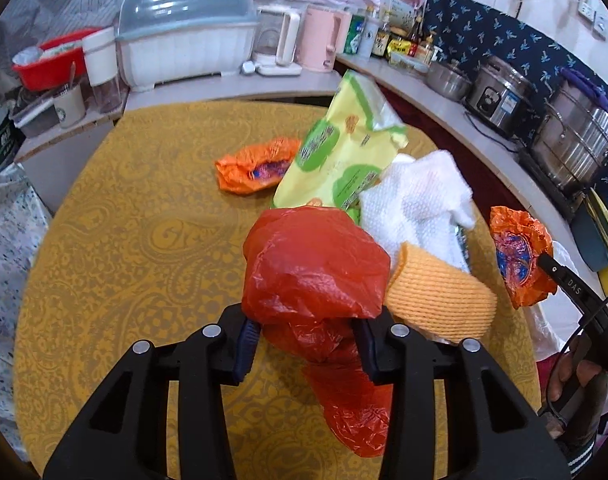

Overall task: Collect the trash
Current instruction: 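Carry both items over the white bin and open both tools to drop them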

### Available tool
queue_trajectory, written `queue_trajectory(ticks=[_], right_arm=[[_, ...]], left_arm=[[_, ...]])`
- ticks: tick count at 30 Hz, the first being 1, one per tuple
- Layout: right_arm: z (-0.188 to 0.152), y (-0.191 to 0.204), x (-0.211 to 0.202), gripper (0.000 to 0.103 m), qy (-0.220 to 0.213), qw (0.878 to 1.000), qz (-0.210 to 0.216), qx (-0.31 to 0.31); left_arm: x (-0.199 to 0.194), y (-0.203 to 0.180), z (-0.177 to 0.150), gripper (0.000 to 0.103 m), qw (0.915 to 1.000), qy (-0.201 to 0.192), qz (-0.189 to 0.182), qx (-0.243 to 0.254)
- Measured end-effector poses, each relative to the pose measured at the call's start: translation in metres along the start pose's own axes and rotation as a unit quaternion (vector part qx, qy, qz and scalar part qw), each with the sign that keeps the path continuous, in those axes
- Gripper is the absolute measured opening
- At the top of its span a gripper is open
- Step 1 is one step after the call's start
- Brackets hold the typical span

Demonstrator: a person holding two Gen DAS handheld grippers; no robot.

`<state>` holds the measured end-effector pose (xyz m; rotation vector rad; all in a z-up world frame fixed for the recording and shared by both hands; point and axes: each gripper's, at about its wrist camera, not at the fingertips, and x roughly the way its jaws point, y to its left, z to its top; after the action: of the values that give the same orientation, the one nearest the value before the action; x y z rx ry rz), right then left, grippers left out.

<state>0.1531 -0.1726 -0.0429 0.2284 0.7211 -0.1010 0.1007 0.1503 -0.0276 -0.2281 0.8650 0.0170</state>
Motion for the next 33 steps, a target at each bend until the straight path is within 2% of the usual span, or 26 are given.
queue_trajectory(ticks=[6,14,20,24,29,33], right_arm=[[0.016,-0.028,-0.041,0.013,-0.04,0.999,-0.019,0.021],[0.027,-0.088,-0.075,0.013,-0.078,0.993,-0.075,0.049],[0.026,-0.143,-0.08,0.013,-0.08,0.987,-0.108,0.087],[0.025,-0.172,-0.078,0.013,-0.078,0.984,-0.127,0.099],[0.025,-0.202,-0.072,0.013,-0.076,0.98,-0.14,0.117],[0.024,-0.219,-0.065,0.013,-0.074,0.978,-0.145,0.128]], left_arm=[[-0.029,-0.03,0.013,0.039,0.9988,-0.029,-0.029,0.027],[-0.037,-0.122,0.034,0.039,0.9892,-0.055,-0.092,0.1],[-0.022,-0.213,0.038,0.039,0.9738,-0.063,-0.154,0.155],[0.0,-0.272,0.034,0.04,0.9633,-0.051,-0.185,0.188],[0.029,-0.327,0.026,0.04,0.9542,-0.032,-0.204,0.216],[0.043,-0.354,0.015,0.04,0.9495,-0.021,-0.211,0.231]])
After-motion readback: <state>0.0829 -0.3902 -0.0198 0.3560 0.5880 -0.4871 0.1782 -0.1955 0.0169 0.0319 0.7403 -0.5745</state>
